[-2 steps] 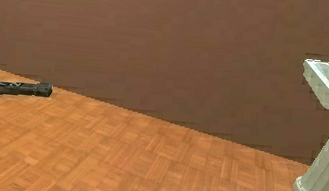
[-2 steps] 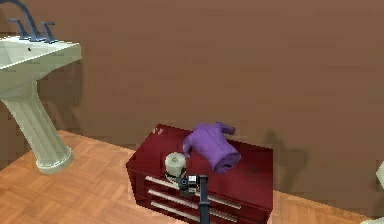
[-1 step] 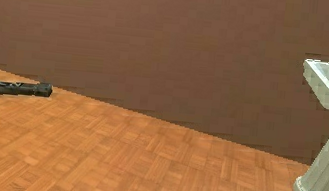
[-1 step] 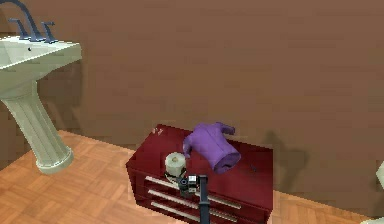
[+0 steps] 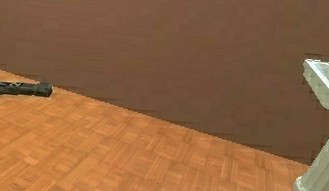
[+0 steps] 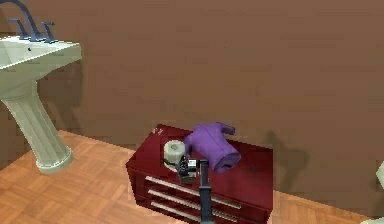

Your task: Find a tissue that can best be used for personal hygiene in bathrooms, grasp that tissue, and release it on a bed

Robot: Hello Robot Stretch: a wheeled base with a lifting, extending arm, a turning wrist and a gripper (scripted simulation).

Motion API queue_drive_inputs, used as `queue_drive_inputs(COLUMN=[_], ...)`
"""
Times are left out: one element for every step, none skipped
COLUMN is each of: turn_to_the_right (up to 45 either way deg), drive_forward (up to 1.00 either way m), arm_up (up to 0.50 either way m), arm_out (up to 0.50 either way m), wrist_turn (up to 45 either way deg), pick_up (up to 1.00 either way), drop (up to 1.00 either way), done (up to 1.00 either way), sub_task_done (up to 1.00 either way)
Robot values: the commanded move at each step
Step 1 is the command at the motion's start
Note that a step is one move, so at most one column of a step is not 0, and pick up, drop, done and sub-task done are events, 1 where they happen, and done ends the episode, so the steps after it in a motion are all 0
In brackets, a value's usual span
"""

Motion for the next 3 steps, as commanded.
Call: queue_drive_inputs(turn_to_the_right=[0.0, 0.0, 0.0], drive_forward=[0.00, 0.00, 0.00], arm_up=[0.50, 0.00, 0.00], arm_out=[0.00, 0.00, 0.00], wrist_turn=[0.0, -45.0, -45.0], pick_up=[0.00, 0.00, 0.00], drop=[0.00, 0.00, 0.00], done=[0.00, 0.00, 0.00], sub_task_done=[0.00, 0.00, 0.00])
